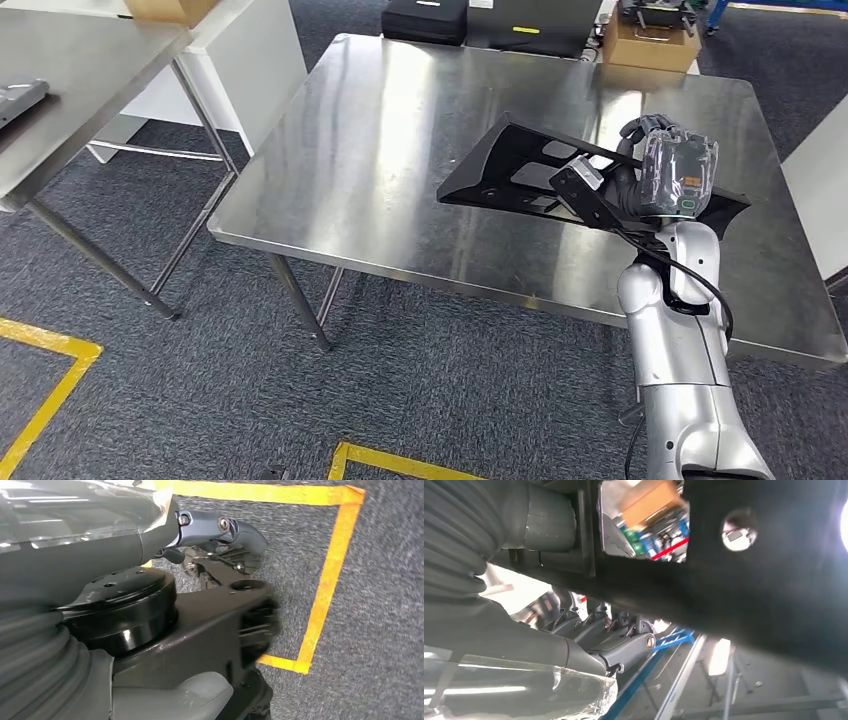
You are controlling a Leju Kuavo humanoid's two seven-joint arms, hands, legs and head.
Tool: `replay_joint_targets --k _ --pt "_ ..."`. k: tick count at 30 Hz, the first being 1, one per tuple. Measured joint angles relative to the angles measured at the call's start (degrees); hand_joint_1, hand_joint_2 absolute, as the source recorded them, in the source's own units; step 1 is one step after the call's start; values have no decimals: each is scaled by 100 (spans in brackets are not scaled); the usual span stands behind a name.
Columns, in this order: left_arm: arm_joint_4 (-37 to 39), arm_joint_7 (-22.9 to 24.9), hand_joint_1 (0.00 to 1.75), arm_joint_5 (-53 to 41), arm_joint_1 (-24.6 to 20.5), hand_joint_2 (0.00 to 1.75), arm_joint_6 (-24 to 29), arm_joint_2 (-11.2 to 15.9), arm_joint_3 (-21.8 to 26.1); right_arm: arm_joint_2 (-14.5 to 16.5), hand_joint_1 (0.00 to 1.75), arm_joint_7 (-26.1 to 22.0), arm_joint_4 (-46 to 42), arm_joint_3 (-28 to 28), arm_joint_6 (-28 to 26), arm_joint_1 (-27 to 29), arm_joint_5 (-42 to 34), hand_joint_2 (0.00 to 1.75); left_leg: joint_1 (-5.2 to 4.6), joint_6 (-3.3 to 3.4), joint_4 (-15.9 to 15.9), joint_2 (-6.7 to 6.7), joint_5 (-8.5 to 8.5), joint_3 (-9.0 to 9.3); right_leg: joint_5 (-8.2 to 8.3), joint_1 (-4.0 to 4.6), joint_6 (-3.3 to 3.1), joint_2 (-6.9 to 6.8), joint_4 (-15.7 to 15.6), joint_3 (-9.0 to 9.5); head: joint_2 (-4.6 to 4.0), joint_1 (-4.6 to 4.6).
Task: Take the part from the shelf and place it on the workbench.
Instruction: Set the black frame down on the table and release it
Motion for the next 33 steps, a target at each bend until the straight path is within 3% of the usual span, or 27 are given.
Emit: replay_joint_targets --k 2,3,4,6,8,10,12,13,14,16,17,18,21,23,25,27,28,29,31,33 --pt "2 -9 0 9 -2 175 -8 14 0 8 175 -5 2 -1 -3 -1 -1 175 -11 114 -725 -237 325 334 9 23 14 141 4 2 0 7" --pt "3 -11 0 14 -2 175 -11 20 0 13 175 -8 3 -1 -4 -1 -1 175 -23 147 -919 -305 389 428 19 22 30 199 5 -8 0 4" --pt "4 -13 0 18 -4 175 -14 26 0 16 175 -10 5 -3 -4 2 -1 175 -41 161 -990 -311 395 464 33 14 55 255 0 -21 0 3" --pt "3 -19 0 24 -18 175 -15 21 1 6 175 -14 4 -14 -8 6 -1 175 -51 161 -1062 -163 439 495 65 8 113 322 -17 -60 0 -3" --pt "0 -28 0 28 -35 175 -21 7 2 -12 175 -16 3 -27 -11 -7 -1 175 -30 183 -1181 -29 511 539 -33 43 123 96 164 -194 0 16" --pt "-1 -39 0 36 -29 175 -35 -11 2 -10 175 -19 4 -30 -15 -26 -2 175 -33 201 -1235 113 545 551 -326 52 97 -244 795 -512 0 48" --pt "0 -63 0 51 -12 175 -61 -20 2 -3 175 -25 9 -29 -22 -16 -1 175 -41 200 -1234 263 544 539 -562 19 128 -362 1472 -817 0 67" --pt "0 -80 0 57 -8 175 -80 -22 2 0 175 -32 11 -30 -26 -7 0 175 -41 195 -1230 321 540 537 -576 -5 171 -381 1571 -848 0 66" --pt "0 -102 0 61 -9 175 -110 -25 2 2 175 -43 13 -30 -29 -2 0 175 -36 183 -1224 369 533 537 -501 -35 231 -403 1418 -746 0 67" --pt "-1 -150 0 72 -17 175 -212 -24 3 8 175 -62 13 -30 -20 -3 0 175 -24 129 -1187 443 501 539 -256 -96 346 -493 625 -290 0 69" --pt "-2 -174 0 79 -23 175 -273 -21 3 14 175 -69 10 -29 -5 -4 2 175 -29 85 -1160 473 475 531 -168 -97 363 -530 269 -76 0 72" --pt "-3 -197 0 85 -26 175 -335 -14 3 20 175 -72 8 -28 11 -5 6 175 -44 43 -1137 491 451 526 -130 -92 339 -549 56 50 0 69" --pt "-4 -240 0 88 -24 175 -461 -1 2 29 175 -73 -4 -31 51 3 19 175 -57 -48 -1125 506 416 530 -145 -71 187 -501 11 87 0 52" --pt "-4 -246 0 80 -23 175 -493 7 2 35 175 -72 -35 -34 60 5 32 175 -19 -101 -967 375 297 462 -147 -97 98 -466 13 101 0 46" --pt "-3 -244 0 71 -18 175 -506 10 2 55 175 -71 -67 -34 64 8 46 175 3 -137 -359 184 -33 163 -151 -97 30 -433 10 116 0 33" --pt "-2 -239 0 62 -7 175 -508 11 1 74 175 -67 -73 -33 72 30 58 175 4 -142 406 119 -301 -270 -170 -60 -11 -389 12 126 0 27" --pt "-2 -237 0 55 -3 175 -507 12 1 79 175 -61 -74 -33 78 47 70 175 4 -129 582 113 -289 -404 -183 -41 -29 -361 12 139 0 27" --pt "-2 -234 0 48 -1 175 -504 12 0 80 175 -52 -75 -33 87 62 88 175 3 -105 531 112 -159 -428 -199 -24 -43 -335 13 162 0 27" --pt "-2 -228 0 37 -2 175 -492 15 0 81 175 -32 -80 -33 108 77 126 175 -10 -13 -149 88 314 -173 -239 -1 -55 -284 9 227 0 26" --pt "-1 -218 0 33 -10 175 -475 28 0 78 175 -20 -85 -35 123 78 146 175 -49 92 -827 60 595 129 -282 26 -26 -243 3 266 0 29"
